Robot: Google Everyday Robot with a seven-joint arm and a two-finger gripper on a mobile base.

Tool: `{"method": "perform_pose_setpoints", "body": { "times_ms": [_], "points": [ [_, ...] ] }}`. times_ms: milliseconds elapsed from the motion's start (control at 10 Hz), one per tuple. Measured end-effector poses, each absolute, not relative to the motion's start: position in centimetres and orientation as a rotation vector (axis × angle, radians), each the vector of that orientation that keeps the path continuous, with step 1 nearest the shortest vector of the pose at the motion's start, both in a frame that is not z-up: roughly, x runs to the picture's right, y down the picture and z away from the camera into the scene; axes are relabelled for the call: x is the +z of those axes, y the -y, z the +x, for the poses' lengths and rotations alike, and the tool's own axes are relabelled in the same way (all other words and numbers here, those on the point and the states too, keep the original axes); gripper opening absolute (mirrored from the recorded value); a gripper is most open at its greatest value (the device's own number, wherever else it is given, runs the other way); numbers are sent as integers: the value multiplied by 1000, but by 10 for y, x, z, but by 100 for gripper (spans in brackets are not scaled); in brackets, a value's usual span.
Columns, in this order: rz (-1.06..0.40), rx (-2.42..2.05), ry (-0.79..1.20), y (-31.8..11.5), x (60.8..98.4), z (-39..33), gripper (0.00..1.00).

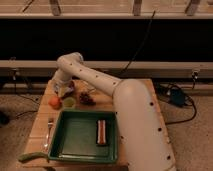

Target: Place apple in plastic cup

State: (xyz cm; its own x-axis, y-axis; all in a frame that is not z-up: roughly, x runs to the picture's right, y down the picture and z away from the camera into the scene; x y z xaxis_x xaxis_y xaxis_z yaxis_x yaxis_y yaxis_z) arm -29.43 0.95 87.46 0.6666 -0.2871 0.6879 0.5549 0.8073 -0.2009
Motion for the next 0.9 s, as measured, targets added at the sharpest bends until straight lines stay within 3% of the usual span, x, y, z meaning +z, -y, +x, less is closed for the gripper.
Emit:
{"method": "perform_pose_setpoints", "body": {
  "times_ms": [900],
  "points": [
    [-497, -616, 670, -45, 893, -312, 65]
  ]
}}
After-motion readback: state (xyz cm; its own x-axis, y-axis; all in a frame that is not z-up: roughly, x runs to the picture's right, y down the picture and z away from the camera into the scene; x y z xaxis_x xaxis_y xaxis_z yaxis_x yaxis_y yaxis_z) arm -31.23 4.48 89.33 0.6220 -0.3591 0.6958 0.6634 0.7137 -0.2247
